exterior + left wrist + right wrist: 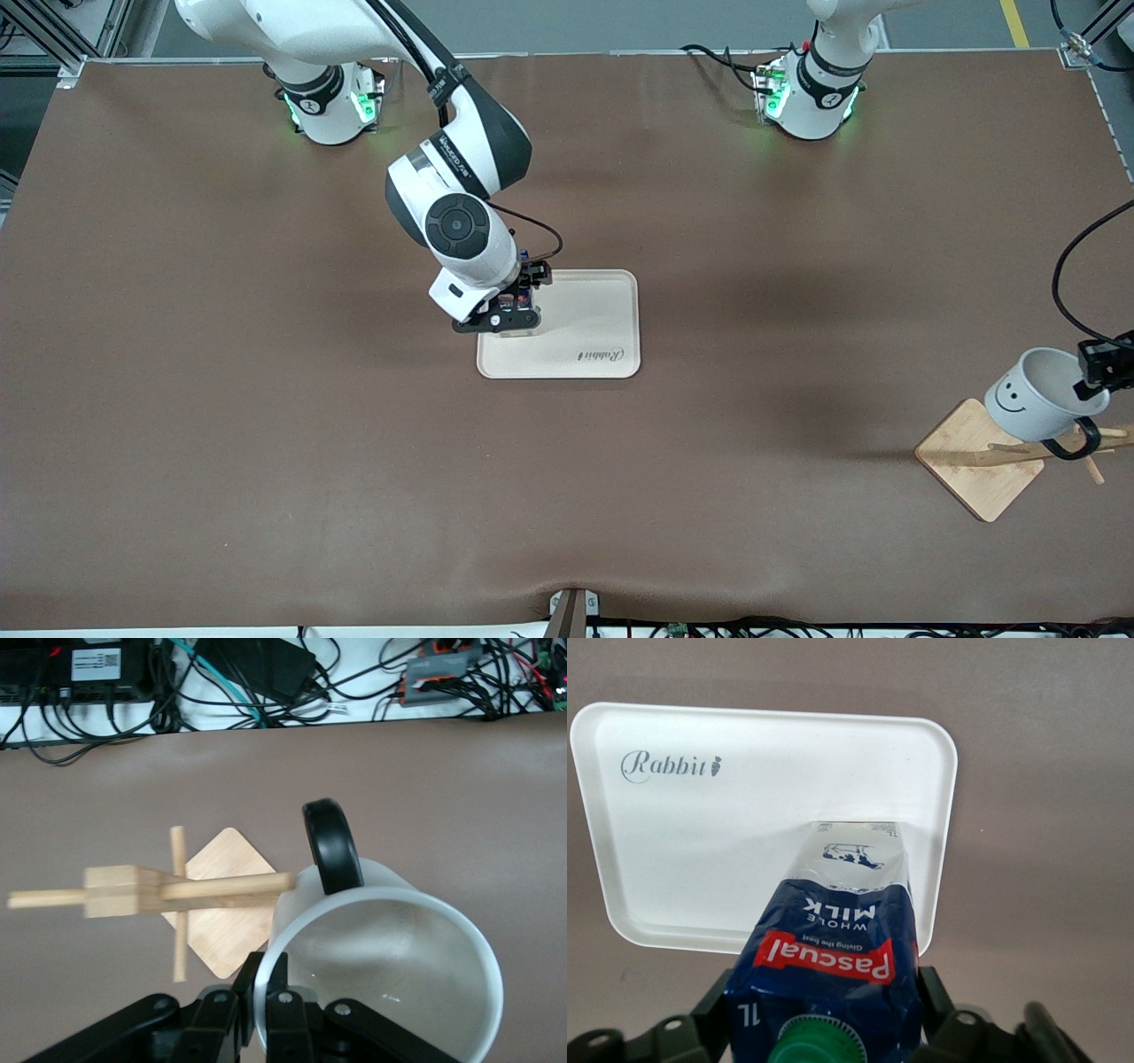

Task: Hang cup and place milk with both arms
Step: 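Carry the mug to the wooden stand while the right gripper lifts the milk, then hang the mug handle on the stand peg while the right gripper carries milk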

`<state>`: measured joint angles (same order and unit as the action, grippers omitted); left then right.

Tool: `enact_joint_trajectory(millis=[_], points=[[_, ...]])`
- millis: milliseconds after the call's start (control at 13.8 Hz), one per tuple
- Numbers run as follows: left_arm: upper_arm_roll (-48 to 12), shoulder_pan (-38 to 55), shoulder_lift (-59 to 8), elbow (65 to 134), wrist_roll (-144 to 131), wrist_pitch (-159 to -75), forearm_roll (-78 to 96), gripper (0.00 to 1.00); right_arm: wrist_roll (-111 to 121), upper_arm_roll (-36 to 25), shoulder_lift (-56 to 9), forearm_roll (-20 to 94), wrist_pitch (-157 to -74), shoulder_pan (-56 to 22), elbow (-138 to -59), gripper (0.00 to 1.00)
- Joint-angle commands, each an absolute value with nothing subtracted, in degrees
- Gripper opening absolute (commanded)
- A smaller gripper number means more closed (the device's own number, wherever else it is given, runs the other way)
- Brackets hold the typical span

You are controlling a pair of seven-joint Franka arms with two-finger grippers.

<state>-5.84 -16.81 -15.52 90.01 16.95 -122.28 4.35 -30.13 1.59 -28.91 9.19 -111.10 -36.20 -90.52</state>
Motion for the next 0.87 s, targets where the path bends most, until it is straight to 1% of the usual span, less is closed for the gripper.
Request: enact_joint_trajectory(millis=[0, 217, 361, 578, 794], points=[[-6.33, -18.28, -16.08, 88.86, 18.11, -122.43, 5.80, 0.00, -30.50, 1.41, -28.65, 8.79, -108.91, -36.04, -89.13, 0.00], [-6.33, -19.33, -17.31, 88.95, 18.02, -122.69, 6.32, 0.00, -31.55, 1.14, -28.74, 12.81, -103.29, -34.72, -83.95, 0.00], [-6.33, -19.78, -17.93, 89.21, 18.02, -122.87, 6.94, 0.00, -31.55, 1.14, -28.57, 16.16, -100.91, -32.18, -81.49, 0.00], [-6.33, -20.47, -18.02, 89.38, 18.11, -122.87, 6.86, 0.00, -31.55, 1.14, -28.48, 19.60, -92.49, -27.17, -76.13, 0.00], [-6.33, -20.48, -18.98, 89.47, 18.02, -122.87, 6.86, 0.00, -30.68, 1.14, -27.78, 19.77, -84.74, -21.11, -73.39, 0.00]])
